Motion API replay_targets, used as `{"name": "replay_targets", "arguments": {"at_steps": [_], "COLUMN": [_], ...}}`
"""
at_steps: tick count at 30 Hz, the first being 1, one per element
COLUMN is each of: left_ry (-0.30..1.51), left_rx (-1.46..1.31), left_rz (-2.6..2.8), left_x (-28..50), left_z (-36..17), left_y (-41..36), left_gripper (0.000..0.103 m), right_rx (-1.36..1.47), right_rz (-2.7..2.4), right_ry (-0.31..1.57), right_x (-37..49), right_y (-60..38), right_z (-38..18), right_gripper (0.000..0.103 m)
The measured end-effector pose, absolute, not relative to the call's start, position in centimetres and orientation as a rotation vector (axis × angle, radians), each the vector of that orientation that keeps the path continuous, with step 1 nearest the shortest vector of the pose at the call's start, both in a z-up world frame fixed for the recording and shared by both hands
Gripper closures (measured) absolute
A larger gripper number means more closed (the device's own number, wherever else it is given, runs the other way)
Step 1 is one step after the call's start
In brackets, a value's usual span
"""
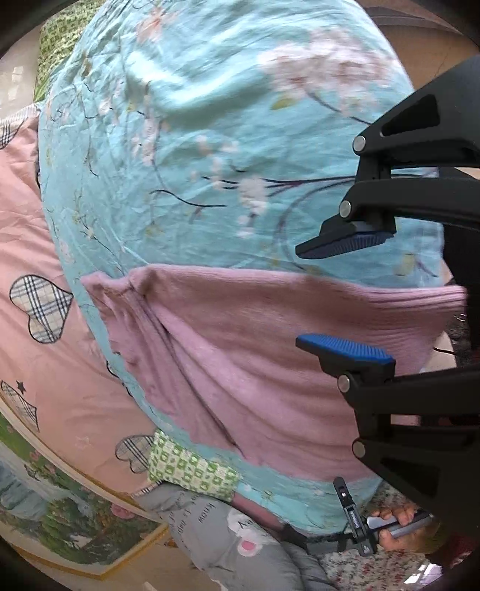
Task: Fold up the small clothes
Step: 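Grasp the ribbed hem with both grippers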
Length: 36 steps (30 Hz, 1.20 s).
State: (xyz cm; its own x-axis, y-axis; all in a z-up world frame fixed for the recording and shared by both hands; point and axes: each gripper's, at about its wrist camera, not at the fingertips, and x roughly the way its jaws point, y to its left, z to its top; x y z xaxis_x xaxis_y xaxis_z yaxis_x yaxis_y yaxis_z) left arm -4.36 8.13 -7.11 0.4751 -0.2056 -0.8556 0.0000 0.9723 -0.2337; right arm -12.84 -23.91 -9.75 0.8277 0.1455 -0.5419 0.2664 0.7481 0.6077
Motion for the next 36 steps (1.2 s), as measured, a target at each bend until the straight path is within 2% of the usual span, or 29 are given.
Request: {"name": "replay_targets", "arguments": {"at_steps": [13, 21, 22, 23, 24, 25, 26, 27, 28, 30, 36], "left_ry": [1.103, 1.065, 1.063, 1.061, 1.057, 1.053, 1.051, 1.049, 1.053, 1.035, 0.93], "left_rx": [-0.322, -0.449, -0.444, -0.434, -0.416, -0.387, -0.365, -0.341, -0.342, -0.338, -0.308], "left_rz": [-0.204, -0.235, -0.234, -0.232, -0.232, -0.233, -0.231, -0.24, -0.267, -0.294, -0.395], "left_x": [-8.9, -8.6, -8.6, -8.7, -8.7, -8.7, -8.7, -8.6, -8.5, -8.7, -10.1], "left_z": [-10.6, -11.0, -11.0, -11.0, -10.9, -10.8, -10.8, -10.6, -10.6, -10.2, -7.4], "left_y": [6.9, 8.1, 8.0, 7.8, 7.4, 7.0, 6.7, 6.3, 6.2, 6.1, 6.0], "left_gripper": [0.039, 0.038, 0.038, 0.039, 0.043, 0.048, 0.062, 0.083, 0.091, 0.095, 0.096], "right_rx": [0.707, 0.928, 0.947, 0.962, 0.961, 0.954, 0.955, 0.956, 0.947, 0.928, 0.952], "right_rz": [0.072, 0.292, 0.306, 0.31, 0.301, 0.286, 0.291, 0.296, 0.294, 0.286, 0.29], "right_ry": [0.607, 0.51, 0.498, 0.491, 0.501, 0.523, 0.528, 0.523, 0.528, 0.529, 0.474], "right_x": [-15.3, -13.3, -13.2, -13.0, -12.8, -12.5, -12.5, -12.7, -12.9, -13.6, -15.9], "right_y": [-21.0, -21.7, -21.7, -21.8, -21.7, -21.6, -21.5, -21.5, -21.5, -21.4, -23.1], "right_z": [-12.8, -15.7, -15.8, -16.0, -16.1, -16.3, -16.4, -16.3, -16.2, -15.8, -15.1], "right_gripper": [0.059, 0.06, 0.061, 0.07, 0.085, 0.092, 0.093, 0.094, 0.095, 0.095, 0.096]}}
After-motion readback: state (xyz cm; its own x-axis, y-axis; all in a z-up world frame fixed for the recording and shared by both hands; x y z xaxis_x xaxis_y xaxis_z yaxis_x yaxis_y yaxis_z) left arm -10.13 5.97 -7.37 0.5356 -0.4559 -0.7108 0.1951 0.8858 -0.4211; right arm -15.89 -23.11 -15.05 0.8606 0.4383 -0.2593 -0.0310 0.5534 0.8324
